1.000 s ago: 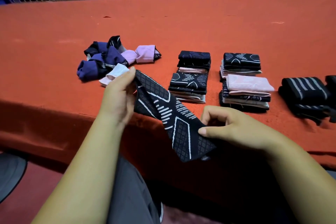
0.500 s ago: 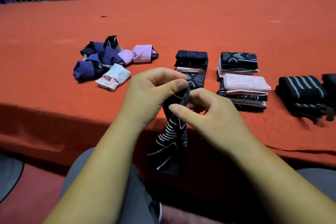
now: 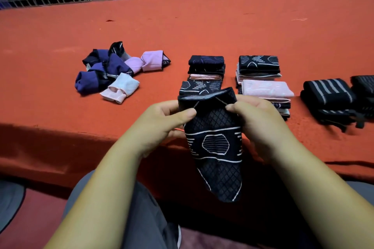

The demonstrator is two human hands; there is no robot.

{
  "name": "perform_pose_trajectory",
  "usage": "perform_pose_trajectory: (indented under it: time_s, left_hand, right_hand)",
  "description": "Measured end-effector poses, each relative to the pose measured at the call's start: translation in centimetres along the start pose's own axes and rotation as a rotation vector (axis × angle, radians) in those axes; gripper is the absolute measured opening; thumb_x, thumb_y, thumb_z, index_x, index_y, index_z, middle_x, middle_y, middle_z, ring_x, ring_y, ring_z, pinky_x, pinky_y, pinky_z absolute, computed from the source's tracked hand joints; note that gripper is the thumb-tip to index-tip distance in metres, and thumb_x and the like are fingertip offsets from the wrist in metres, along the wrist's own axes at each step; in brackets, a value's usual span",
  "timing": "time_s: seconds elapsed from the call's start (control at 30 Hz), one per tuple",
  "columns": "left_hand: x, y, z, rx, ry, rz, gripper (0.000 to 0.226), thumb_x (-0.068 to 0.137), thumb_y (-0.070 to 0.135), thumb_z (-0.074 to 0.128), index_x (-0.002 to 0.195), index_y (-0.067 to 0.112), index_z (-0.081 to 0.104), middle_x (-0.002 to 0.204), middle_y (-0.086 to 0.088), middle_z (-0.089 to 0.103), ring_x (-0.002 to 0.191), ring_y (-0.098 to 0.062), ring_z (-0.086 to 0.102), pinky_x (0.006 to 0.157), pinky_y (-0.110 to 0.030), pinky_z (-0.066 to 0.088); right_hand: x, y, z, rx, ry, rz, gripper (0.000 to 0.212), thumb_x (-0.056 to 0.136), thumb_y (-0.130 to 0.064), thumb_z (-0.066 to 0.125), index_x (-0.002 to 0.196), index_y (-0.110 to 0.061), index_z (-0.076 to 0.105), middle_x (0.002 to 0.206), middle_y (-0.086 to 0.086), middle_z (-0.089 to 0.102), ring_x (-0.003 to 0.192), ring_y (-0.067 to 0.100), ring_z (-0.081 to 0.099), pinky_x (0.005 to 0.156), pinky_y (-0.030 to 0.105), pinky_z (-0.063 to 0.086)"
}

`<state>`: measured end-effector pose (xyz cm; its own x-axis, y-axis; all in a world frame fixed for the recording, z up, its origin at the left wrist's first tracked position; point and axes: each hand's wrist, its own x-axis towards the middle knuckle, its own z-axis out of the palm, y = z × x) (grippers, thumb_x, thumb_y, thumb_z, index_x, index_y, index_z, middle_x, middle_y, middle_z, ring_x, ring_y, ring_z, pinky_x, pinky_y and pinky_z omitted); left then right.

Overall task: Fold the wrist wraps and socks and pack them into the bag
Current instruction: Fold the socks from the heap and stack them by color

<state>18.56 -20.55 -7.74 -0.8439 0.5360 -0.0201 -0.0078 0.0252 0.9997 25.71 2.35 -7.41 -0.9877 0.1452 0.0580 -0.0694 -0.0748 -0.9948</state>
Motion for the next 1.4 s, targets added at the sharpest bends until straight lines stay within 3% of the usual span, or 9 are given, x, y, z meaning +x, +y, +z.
perform_pose_trajectory:
  time_s: [0.23, 0.4, 0.5, 0.63, 0.73, 0.9, 1.07, 1.2, 1.4]
  left_hand:
    - [0.5, 0.2, 1.9, -0.069, 0.160, 0.038, 0.018, 0.101, 0.016, 0.067, 0.108, 0.001, 0.074, 0.086, -0.005, 0.077, 0.067, -0.008, 0.069, 0.058, -0.019, 0.054]
    - [0.8, -0.2, 1.3, 0.011, 0.072, -0.056, 0.028, 0.100, 0.021, 0.070, 0.119, 0.001, 0.073, 0.119, -0.024, 0.076, 0.100, -0.027, 0.071, 0.087, -0.038, 0.059]
    - [1.0, -0.7, 1.1, 0.003, 0.120, -0.080, 0.031, 0.097, 0.020, 0.074, 0.117, -0.004, 0.069, 0.117, -0.031, 0.073, 0.097, -0.032, 0.065, 0.088, -0.047, 0.051]
    - [1.0, -0.4, 1.9, 0.056, 0.332, -0.045, 0.023, 0.093, 0.020, 0.081, 0.110, 0.010, 0.069, 0.097, -0.004, 0.075, 0.068, -0.013, 0.067, 0.058, -0.030, 0.055]
    - [0.7, -0.3, 2.5, 0.507, 0.534, 0.109, 0.038, 0.083, 0.041, 0.089, 0.106, 0.024, 0.064, 0.097, 0.009, 0.071, 0.072, -0.001, 0.063, 0.071, -0.023, 0.053]
    - [-0.2, -0.1, 5.1, 0.714, 0.400, 0.113, 0.050, 0.076, 0.067, 0.083, 0.110, 0.036, 0.064, 0.109, 0.017, 0.065, 0.092, 0.000, 0.063, 0.082, -0.026, 0.053]
    - [-0.1, -0.7, 5.5, 0.631, 0.349, 0.116, 0.046, 0.076, 0.056, 0.083, 0.116, 0.035, 0.076, 0.111, 0.017, 0.074, 0.093, -0.001, 0.071, 0.091, -0.038, 0.059]
    - [-0.4, -0.2, 5.3, 0.482, 0.283, 0.122, 0.018, 0.093, 0.027, 0.079, 0.109, 0.033, 0.083, 0.101, 0.019, 0.080, 0.098, 0.000, 0.074, 0.094, -0.034, 0.059]
    - [-0.9, 0.3, 4.3, 0.267, 0.280, 0.085, 0.018, 0.100, 0.015, 0.068, 0.099, 0.020, 0.085, 0.098, -0.002, 0.082, 0.090, -0.012, 0.074, 0.086, -0.034, 0.059]
  right_hand:
    - [0.7, 1.1, -1.5, -0.295, 0.000, -0.029, 0.024, 0.101, -0.042, 0.070, 0.103, -0.021, 0.081, 0.096, 0.008, 0.082, 0.077, 0.017, 0.066, 0.072, 0.050, 0.055]
    - [1.1, 1.8, -1.7, -0.097, -0.047, 0.010, 0.030, 0.100, -0.039, 0.069, 0.105, -0.012, 0.080, 0.108, 0.018, 0.080, 0.101, 0.036, 0.074, 0.100, 0.061, 0.054]
    - [1.3, 2.2, -1.6, -0.060, -0.081, 0.035, 0.042, 0.097, -0.045, 0.071, 0.114, -0.007, 0.077, 0.115, 0.023, 0.077, 0.107, 0.038, 0.072, 0.104, 0.074, 0.049]
    - [1.4, 2.0, -1.3, -0.009, -0.049, 0.042, 0.028, 0.106, -0.028, 0.064, 0.112, -0.004, 0.077, 0.114, 0.016, 0.080, 0.106, 0.033, 0.073, 0.096, 0.057, 0.058]
    - [1.1, 1.9, -0.7, -0.028, 0.018, 0.021, 0.027, 0.107, -0.026, 0.062, 0.108, -0.004, 0.078, 0.108, 0.013, 0.081, 0.098, 0.025, 0.075, 0.091, 0.052, 0.062]
    - [0.4, 1.7, 0.2, -0.021, 0.022, 0.002, 0.029, 0.108, -0.030, 0.061, 0.106, -0.009, 0.081, 0.104, 0.012, 0.082, 0.101, 0.032, 0.078, 0.090, 0.050, 0.064]
    - [-0.2, 1.3, 0.6, -0.027, -0.036, 0.015, 0.039, 0.108, -0.042, 0.057, 0.109, -0.011, 0.081, 0.104, 0.014, 0.081, 0.096, 0.032, 0.079, 0.077, 0.039, 0.063]
    - [0.2, 1.4, 0.3, 0.001, -0.073, 0.071, 0.053, 0.107, -0.057, 0.049, 0.115, -0.016, 0.081, 0.113, 0.009, 0.081, 0.105, 0.028, 0.078, 0.093, 0.049, 0.061]
    - [0.7, 1.8, 0.8, 0.079, 0.021, 0.090, 0.025, 0.109, -0.025, 0.054, 0.113, -0.012, 0.075, 0.108, 0.013, 0.080, 0.078, 0.021, 0.070, 0.065, 0.035, 0.057]
